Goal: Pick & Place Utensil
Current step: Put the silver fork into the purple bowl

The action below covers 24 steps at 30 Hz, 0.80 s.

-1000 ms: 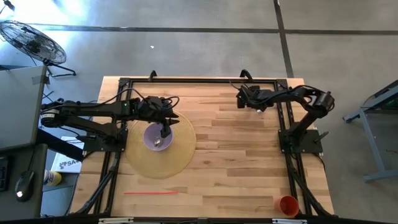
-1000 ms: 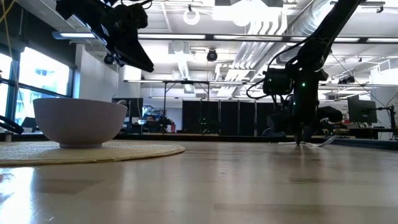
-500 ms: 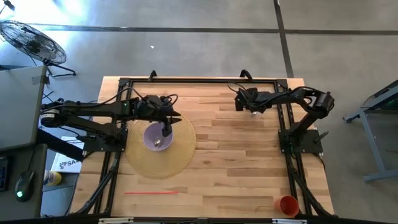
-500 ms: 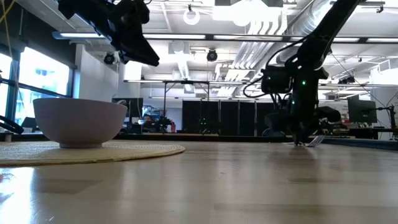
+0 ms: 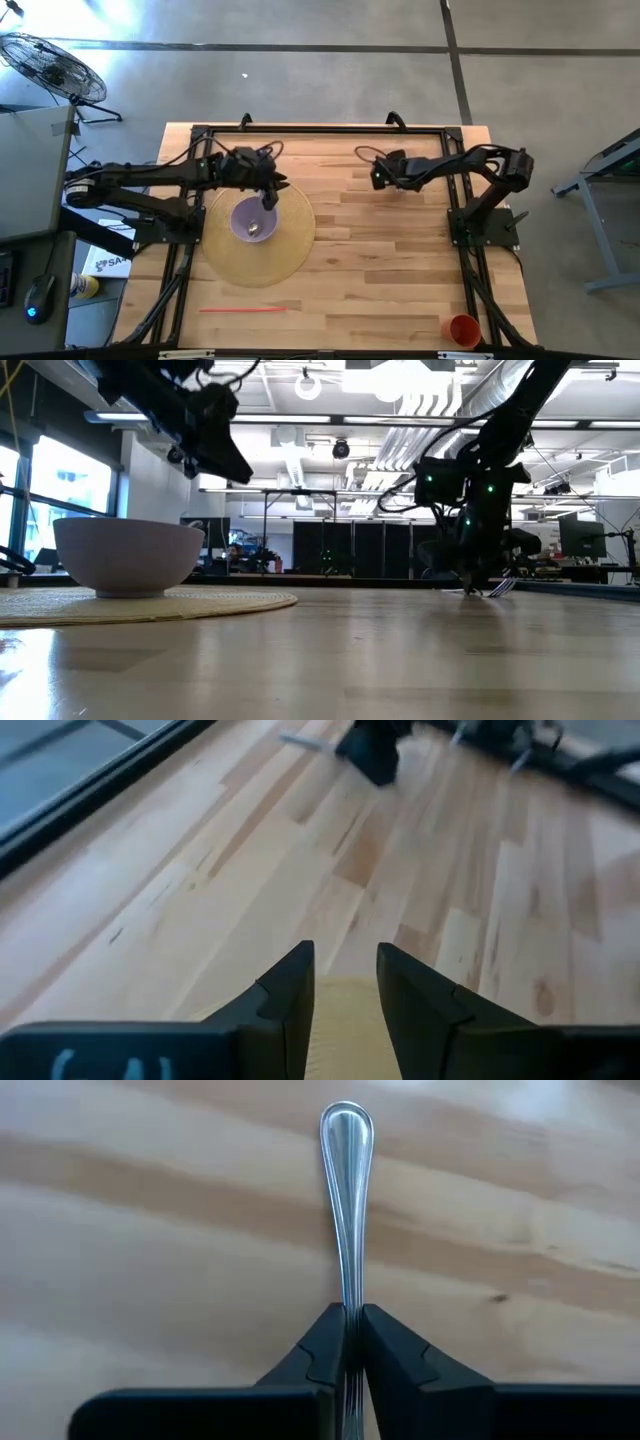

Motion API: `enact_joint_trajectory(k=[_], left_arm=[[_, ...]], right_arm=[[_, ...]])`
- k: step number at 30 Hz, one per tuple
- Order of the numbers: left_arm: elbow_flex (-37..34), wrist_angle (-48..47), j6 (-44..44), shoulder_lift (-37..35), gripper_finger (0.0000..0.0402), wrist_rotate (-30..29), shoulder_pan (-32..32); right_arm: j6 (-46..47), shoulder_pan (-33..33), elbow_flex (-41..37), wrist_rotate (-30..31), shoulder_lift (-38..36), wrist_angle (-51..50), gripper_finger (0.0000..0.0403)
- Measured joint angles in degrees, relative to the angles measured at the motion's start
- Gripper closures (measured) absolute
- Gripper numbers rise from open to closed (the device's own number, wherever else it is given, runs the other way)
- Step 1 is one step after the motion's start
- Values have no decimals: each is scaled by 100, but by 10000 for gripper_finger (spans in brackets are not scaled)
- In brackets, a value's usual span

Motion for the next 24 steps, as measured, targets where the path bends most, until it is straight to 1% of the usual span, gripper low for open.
enact_joint_trajectory(k=[2,4,5,8,11,15,20,22,24], left_arm=[[-181,351,-102,0,293,481,253],[-288,622,-267,0,293,776,437],[-299,685,-329,0,293,843,488],[-299,718,-409,0,293,761,491],[-299,718,-450,0,293,732,471],[-299,738,-467,0,293,598,363],[-301,1008,-489,0,293,582,178],[-301,1078,-658,0,293,534,113],[-303,1201,-902,2,293,451,97]], right_arm=[[0,219,0,162,2,32,387],[0,444,0,314,2,71,390],[-12,572,0,425,2,81,391],[-118,1008,0,813,2,195,392],[-455,1530,0,1249,2,507,393],[-1365,2258,0,1785,2,1428,393],[-3170,3068,4,2199,2,3223,394],[-3774,3315,14,2367,2,3879,395],[-4207,3516,86,2538,1,4184,395]])
